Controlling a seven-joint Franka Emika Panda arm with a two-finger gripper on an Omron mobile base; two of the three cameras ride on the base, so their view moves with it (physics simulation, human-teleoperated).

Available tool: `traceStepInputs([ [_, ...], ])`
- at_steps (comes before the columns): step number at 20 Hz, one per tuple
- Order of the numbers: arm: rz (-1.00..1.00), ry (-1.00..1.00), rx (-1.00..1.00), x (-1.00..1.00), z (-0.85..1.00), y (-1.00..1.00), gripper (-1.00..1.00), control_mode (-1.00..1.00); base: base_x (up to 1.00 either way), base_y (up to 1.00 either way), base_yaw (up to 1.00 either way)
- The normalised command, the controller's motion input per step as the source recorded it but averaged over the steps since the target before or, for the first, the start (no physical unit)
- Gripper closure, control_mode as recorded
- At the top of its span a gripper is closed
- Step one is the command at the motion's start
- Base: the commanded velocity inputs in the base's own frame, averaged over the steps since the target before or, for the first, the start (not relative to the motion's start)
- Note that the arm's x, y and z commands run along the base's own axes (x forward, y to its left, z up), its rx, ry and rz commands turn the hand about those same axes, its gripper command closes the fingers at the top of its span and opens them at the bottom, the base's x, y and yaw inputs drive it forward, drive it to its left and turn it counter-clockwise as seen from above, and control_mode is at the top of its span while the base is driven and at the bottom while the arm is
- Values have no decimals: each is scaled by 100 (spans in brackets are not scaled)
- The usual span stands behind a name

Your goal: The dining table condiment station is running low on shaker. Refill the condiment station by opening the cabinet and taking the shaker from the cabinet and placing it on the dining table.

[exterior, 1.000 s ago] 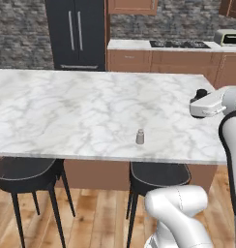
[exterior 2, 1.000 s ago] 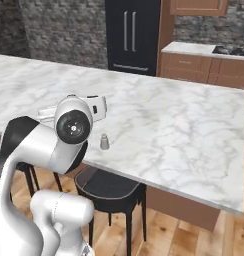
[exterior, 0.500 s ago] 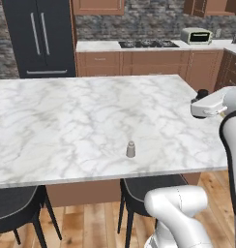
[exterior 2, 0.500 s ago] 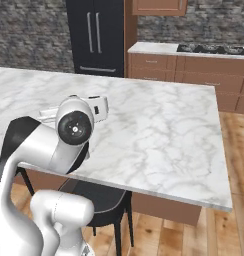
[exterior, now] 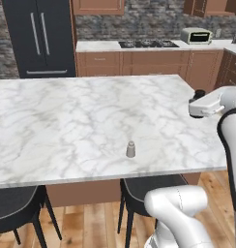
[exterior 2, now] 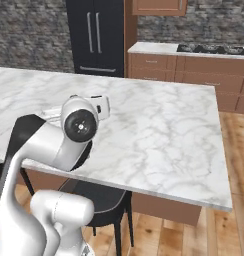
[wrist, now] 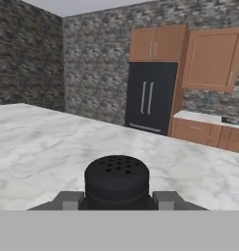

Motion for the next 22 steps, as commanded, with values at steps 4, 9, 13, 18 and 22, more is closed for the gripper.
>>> traceStepInputs([
  [4,20,0,0,29,-59,0,100,-100,0,0,0],
  [9,29,-5,0,16,-82,0,100,-100,0,0,0],
  [13,29,-7,0,23,-78,6,100,-100,0,0,0],
  [18,25,-2,6,46,-44,6,100,-100,0,0,0],
  [22,20,7,8,40,-9,18,100,-100,0,0,0],
])
